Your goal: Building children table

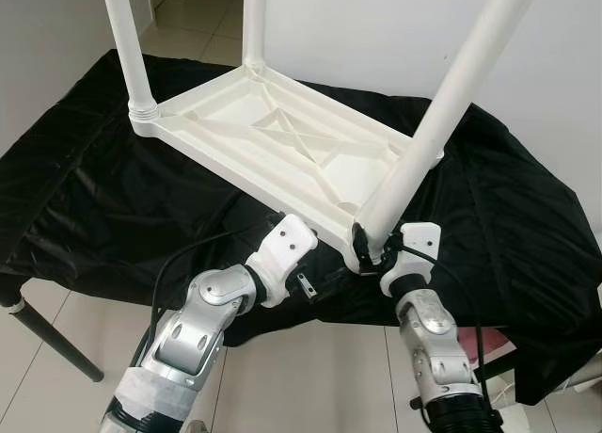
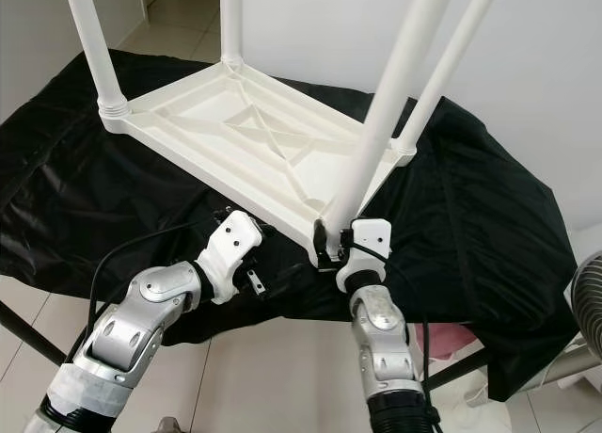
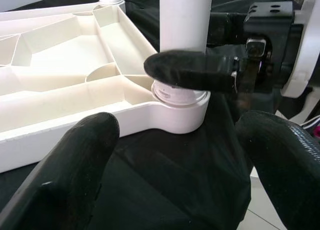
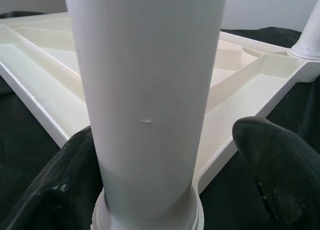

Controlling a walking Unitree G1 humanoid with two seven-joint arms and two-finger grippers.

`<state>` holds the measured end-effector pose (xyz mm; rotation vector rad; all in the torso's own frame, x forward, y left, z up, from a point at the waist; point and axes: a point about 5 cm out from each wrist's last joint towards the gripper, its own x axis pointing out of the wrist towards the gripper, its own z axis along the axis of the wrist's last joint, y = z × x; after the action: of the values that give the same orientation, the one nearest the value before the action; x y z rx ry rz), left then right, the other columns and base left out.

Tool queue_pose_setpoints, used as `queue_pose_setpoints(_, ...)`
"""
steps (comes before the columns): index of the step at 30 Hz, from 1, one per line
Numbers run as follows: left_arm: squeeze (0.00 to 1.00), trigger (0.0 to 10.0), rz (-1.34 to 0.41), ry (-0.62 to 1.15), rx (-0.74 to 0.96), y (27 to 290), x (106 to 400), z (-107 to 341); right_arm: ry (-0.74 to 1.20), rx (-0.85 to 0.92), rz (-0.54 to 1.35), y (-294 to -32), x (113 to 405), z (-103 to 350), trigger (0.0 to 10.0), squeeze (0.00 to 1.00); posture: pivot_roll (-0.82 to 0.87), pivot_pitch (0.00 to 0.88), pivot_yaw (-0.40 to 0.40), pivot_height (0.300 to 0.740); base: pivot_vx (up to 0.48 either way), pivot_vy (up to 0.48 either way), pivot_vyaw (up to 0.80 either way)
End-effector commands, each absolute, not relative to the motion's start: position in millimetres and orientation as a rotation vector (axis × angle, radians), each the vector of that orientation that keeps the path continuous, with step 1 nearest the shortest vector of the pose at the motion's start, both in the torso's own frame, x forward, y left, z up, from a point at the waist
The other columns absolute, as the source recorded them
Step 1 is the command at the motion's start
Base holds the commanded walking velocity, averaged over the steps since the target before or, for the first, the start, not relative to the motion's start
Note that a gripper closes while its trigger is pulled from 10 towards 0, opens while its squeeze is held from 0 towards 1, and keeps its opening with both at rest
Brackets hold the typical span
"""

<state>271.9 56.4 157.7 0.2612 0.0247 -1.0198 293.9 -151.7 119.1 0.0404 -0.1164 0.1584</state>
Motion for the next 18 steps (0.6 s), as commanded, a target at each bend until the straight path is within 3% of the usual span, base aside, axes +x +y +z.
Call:
queue_pose_setpoints(1,0.00,10.0,-0.996,0.023,0.269,53,272,155,-0.108,0.059,0.188,-162,291,115,10.0,1.00,0.06,0.031,-0.131,0.740,0.000,0.000,0.00)
queue_pose_setpoints(2,0.00,10.0,-0.996,0.023,0.269,53,272,155,-0.108,0.059,0.188,-162,291,115,10.0,1.00,0.06,0.031,-0.131,0.740,0.000,0.000,0.00)
queue_pose_setpoints(3,0.00,10.0,-0.999,0.022,0.270,53,272,155,-0.113,0.066,0.223,-163,291,116,10.0,0.00,0.06,0.029,-0.132,0.740,0.000,0.000,0.00)
queue_pose_setpoints(18,0.00,10.0,-1.014,0.016,0.277,49,273,155,-0.069,-0.028,0.598,-166,313,122,10.0,0.00,0.04,0.013,-0.128,0.740,0.000,0.000,0.00)
